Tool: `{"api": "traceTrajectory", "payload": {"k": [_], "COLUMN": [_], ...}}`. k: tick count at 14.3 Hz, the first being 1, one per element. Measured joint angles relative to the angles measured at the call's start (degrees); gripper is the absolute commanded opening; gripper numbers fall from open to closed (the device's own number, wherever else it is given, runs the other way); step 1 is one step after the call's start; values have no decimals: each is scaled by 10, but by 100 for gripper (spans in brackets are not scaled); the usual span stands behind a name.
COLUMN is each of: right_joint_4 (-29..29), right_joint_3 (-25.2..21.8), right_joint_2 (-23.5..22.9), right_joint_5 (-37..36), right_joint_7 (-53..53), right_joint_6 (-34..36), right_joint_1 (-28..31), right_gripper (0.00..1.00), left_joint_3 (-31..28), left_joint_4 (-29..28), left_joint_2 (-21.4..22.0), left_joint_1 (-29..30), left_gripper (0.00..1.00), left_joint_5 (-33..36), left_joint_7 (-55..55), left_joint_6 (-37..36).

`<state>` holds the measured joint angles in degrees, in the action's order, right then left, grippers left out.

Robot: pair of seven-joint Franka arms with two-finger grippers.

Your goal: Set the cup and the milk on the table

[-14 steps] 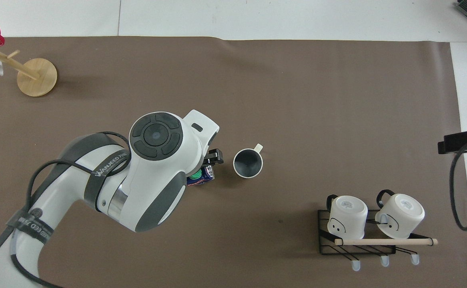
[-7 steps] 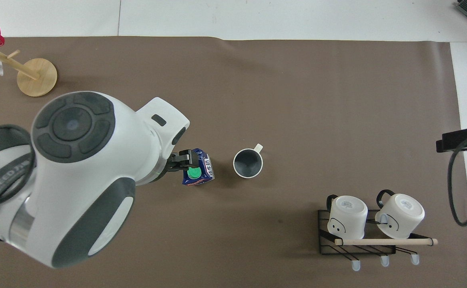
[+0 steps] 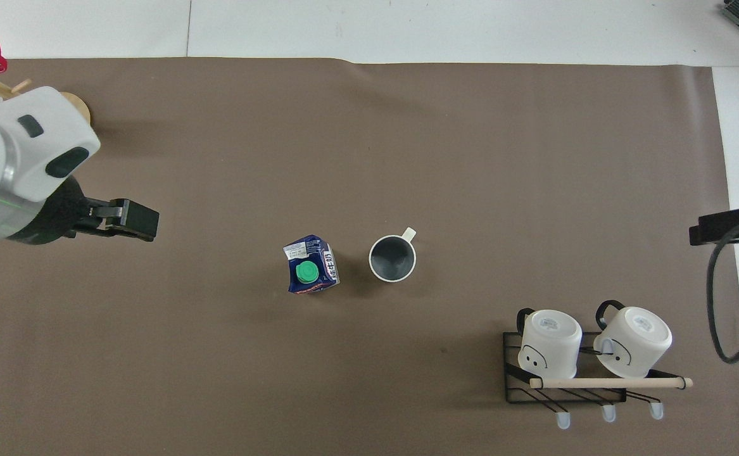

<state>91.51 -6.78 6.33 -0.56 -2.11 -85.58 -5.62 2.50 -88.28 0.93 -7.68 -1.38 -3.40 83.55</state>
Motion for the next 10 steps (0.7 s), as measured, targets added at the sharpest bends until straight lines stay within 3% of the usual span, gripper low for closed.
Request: {"api": "traceTrajectory", "payload": {"k": [10], "right_joint_4": [1], "right_joint_3": [0], "right_joint_2": [0], "right_joint_5": [-3], "right_joint_7": [0], "right_joint_6": [0], "right_joint_1": [0], "right_gripper": [100], "left_joint_3": [-1], "left_joint_4": [3], "left_joint_2": [1], "left_joint_1": [29], "left_gripper": [100], "left_joint_5": [0], "left_joint_7": [4], "left_joint_6": [-8]}}
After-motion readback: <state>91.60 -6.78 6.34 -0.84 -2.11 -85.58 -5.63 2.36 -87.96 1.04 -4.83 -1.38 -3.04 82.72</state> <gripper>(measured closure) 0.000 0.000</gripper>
